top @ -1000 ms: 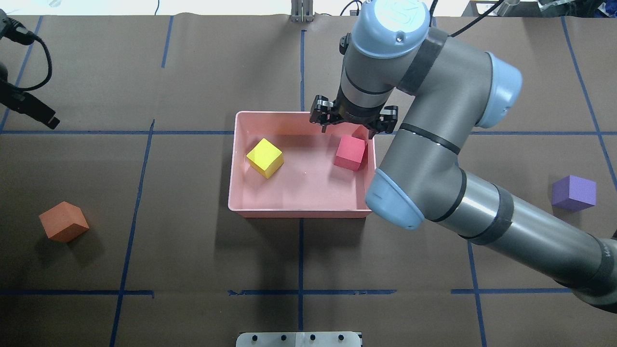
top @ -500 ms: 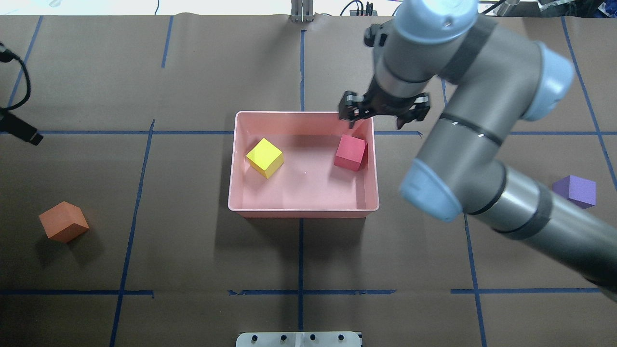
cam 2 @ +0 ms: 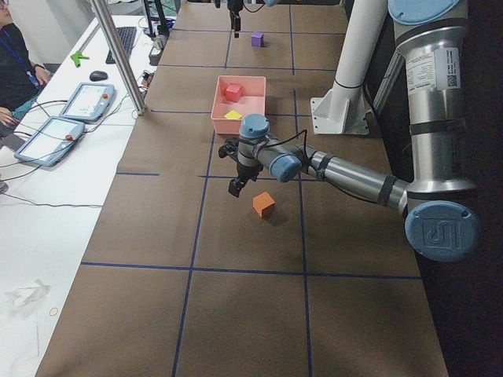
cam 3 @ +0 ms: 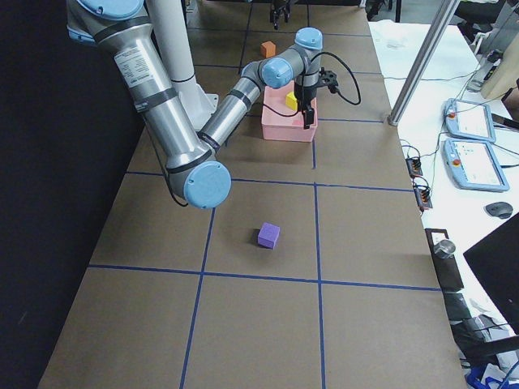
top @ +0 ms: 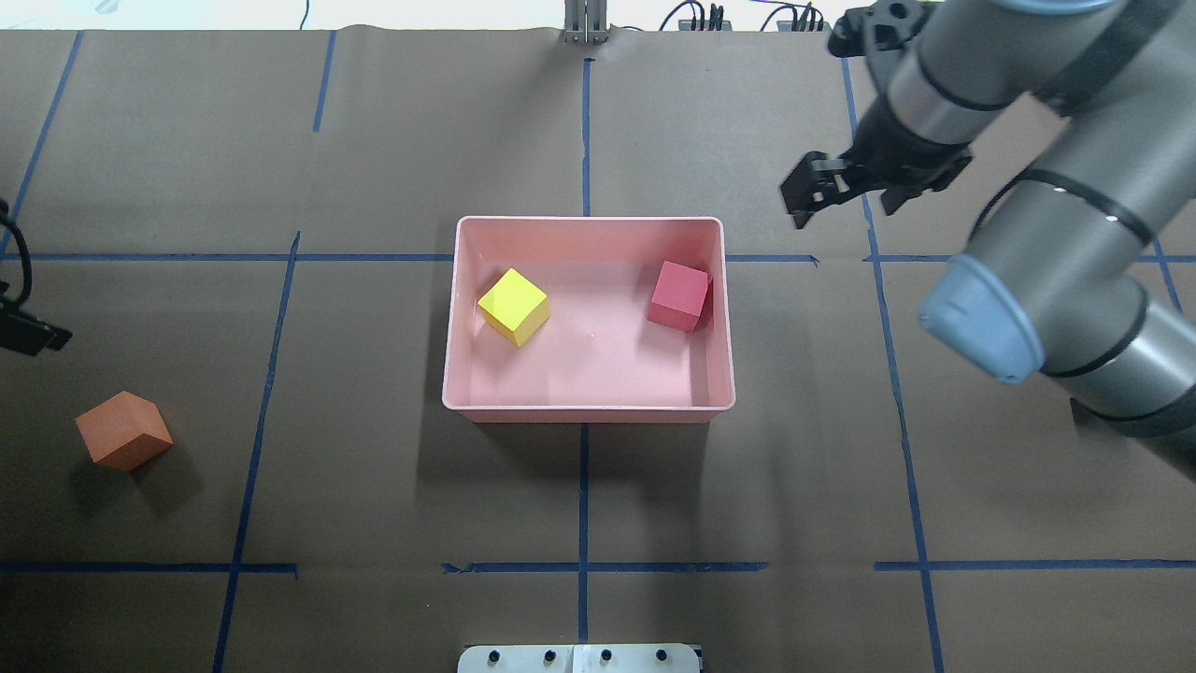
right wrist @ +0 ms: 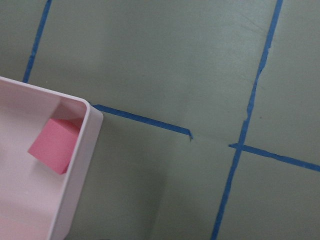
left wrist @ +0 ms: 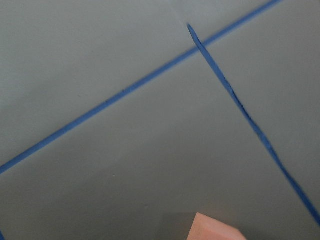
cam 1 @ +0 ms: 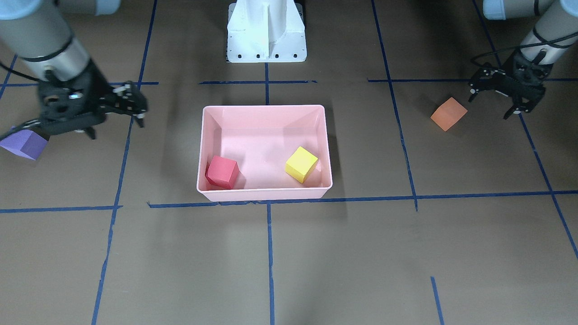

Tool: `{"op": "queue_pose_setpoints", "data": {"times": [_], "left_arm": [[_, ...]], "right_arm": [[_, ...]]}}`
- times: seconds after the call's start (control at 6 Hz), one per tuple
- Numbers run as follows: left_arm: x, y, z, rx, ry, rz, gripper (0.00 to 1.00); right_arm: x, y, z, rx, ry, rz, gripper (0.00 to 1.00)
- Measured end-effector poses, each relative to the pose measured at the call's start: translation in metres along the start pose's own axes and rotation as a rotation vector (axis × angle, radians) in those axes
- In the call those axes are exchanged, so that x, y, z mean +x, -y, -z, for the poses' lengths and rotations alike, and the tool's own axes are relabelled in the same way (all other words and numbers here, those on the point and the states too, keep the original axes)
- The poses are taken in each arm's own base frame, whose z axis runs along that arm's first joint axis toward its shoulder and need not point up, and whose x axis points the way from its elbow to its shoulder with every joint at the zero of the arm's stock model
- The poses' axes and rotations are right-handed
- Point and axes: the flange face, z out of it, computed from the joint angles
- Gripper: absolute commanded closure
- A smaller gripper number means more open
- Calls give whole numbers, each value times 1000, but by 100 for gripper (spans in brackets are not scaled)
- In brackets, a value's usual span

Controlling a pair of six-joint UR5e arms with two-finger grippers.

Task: Place blocks into pink bin with both arms
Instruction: 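Withdraw the right gripper while the left gripper grasps the orange cube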

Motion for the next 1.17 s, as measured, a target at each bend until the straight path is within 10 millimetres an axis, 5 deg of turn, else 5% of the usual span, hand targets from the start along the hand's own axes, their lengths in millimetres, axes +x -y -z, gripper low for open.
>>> {"op": "queue_pose_setpoints", "data": {"times": [0.33,1.17], "left_arm": [[-1,-21,-47,12,-48,-60,0],[20,-32,-67,-35,-157,-37,0]], "right_arm": [[60,-16,8,-14,2,57,0],[81,-26,7,-27,2,56,0]]}}
